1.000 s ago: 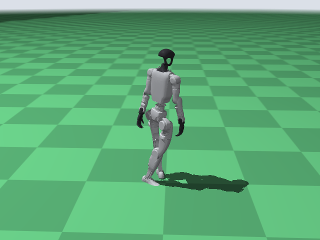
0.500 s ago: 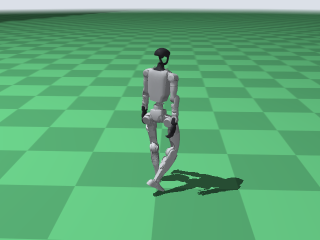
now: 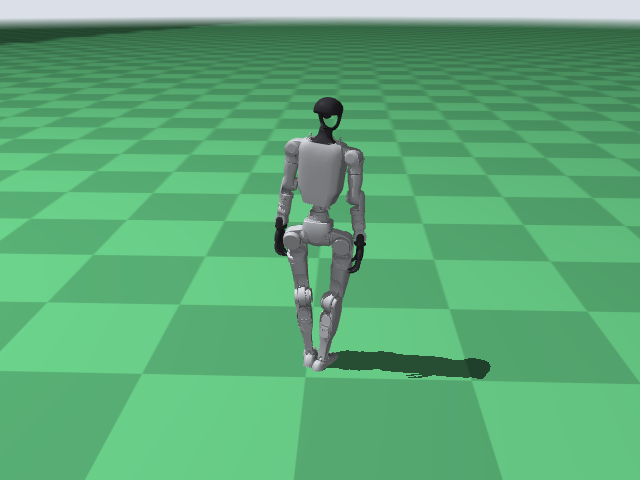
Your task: In place motions
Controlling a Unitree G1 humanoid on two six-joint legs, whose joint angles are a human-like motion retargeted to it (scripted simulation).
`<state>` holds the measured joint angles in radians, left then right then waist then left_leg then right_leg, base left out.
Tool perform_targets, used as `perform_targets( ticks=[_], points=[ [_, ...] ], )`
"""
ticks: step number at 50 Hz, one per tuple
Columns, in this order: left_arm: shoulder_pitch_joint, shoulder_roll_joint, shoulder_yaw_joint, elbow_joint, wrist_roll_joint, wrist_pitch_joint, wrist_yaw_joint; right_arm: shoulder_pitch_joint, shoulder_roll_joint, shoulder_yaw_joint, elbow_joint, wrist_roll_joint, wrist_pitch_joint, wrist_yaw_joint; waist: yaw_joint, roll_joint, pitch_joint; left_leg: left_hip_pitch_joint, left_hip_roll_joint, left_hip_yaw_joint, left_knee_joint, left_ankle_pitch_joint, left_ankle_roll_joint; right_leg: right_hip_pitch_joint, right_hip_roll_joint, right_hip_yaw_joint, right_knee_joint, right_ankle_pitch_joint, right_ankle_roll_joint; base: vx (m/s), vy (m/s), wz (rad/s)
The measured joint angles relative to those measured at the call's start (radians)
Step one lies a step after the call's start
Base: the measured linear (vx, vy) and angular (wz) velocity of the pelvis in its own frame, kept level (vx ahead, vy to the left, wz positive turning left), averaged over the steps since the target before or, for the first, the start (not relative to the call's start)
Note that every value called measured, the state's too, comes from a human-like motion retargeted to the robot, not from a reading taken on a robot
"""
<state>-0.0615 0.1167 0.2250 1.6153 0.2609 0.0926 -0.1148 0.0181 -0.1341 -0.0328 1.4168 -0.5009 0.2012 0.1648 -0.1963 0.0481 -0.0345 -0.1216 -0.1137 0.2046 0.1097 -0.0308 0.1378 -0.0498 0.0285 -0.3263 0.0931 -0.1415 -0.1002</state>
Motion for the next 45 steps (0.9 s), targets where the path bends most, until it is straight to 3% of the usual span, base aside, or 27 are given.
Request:
perform_targets(
  ticks=[8, 15, 21, 26, 28, 30, 37, 45],
  points=[
    [0.082, 0.034, 0.051, 0.085, 0.003, 0.036, 0.035, 0.001, 0.015, -0.049, 0.023, 0.15, -0.008, 0.042, 0.06, -0.031, -0.011, 0.006, -0.01, -0.023, -0.006, 0.019, -0.026, 0.034, -0.002, -0.032, -0.053, 0.007, -0.006, -0.01, -0.05, 0.15],
    [0.109, 0.01, 0.107, 0.064, -0.043, 0.034, 0.001, -0.001, -0.003, -0.028, 0.022, 0.105, -0.011, 0.038, 0.075, -0.039, -0.006, 0.019, 0.025, 0.042, 0.016, -0.013, -0.051, 0.038, -0.004, -0.054, -0.061, 0.005, -0.007, -0.02, 0.0, 0.14],
    [0.104, -0.005, 0.088, 0.04, -0.026, 0.04, 0.023, -0.001, -0.011, -0.002, 0.05, 0.059, -0.015, 0.045, 0.212, -0.017, -0.013, 0.053, 0.012, 0.212, -0.07, -0.004, 0.01, 0.029, 0.057, 0.082, -0.05, 0.017, -0.02, 0.02, 0.01, -1.15],
    [0.082, 0.008, 0.021, 0.019, 0.036, 0.058, 0.045, 0.009, -0.007, 0.007, 0.082, 0.065, -0.022, 0.072, 0.298, -0.015, -0.016, 0.088, 0.007, 0.309, -0.13, 0.004, 0.02, 0.03, 0.077, 0.154, -0.049, 0.033, -0.024, 0.03, 0.03, -0.79],
    [0.074, 0.012, 0.003, 0.013, 0.055, 0.062, 0.039, 0.014, -0.004, 0.008, 0.091, 0.061, -0.027, 0.082, 0.287, -0.016, -0.022, 0.083, 0.009, 0.299, -0.133, 0.015, 0.018, 0.035, 0.069, 0.139, -0.054, 0.034, -0.02, 0.03, 0.05, 1.0],
    [0.061, 0.014, -0.006, 0.011, 0.053, 0.058, 0.033, 0.012, 0.0, 0.002, 0.098, 0.05, -0.035, 0.081, 0.066, -0.022, -0.042, 0.061, 0.019, 0.078, -0.097, 0.028, -0.034, 0.05, 0.01, -0.08, -0.071, 0.011, 0.004, 0.01, 0.05, 3.89],
    [0.046, -0.003, 0.056, 0.005, -0.032, 0.041, -0.017, 0.015, 0.006, 0.045, 0.068, -0.009, -0.039, 0.072, 0.055, -0.014, -0.063, 0.061, 0.017, 0.107, -0.121, 0.038, -0.023, 0.043, 0.015, -0.067, -0.071, 0.018, 0.008, 0.02, 0.02, 0.18],
    [0.026, -0.004, 0.034, -0.006, -0.024, 0.044, -0.05, 0.002, -0.001, 0.061, 0.044, -0.076, -0.005, 0.099, 0.053, -0.016, -0.066, 0.067, 0.019, 0.124, -0.126, 0.033, -0.019, 0.039, 0.015, -0.051, -0.067, 0.025, 0.012, 0.0, 0.0, -0.05]
  ],
)
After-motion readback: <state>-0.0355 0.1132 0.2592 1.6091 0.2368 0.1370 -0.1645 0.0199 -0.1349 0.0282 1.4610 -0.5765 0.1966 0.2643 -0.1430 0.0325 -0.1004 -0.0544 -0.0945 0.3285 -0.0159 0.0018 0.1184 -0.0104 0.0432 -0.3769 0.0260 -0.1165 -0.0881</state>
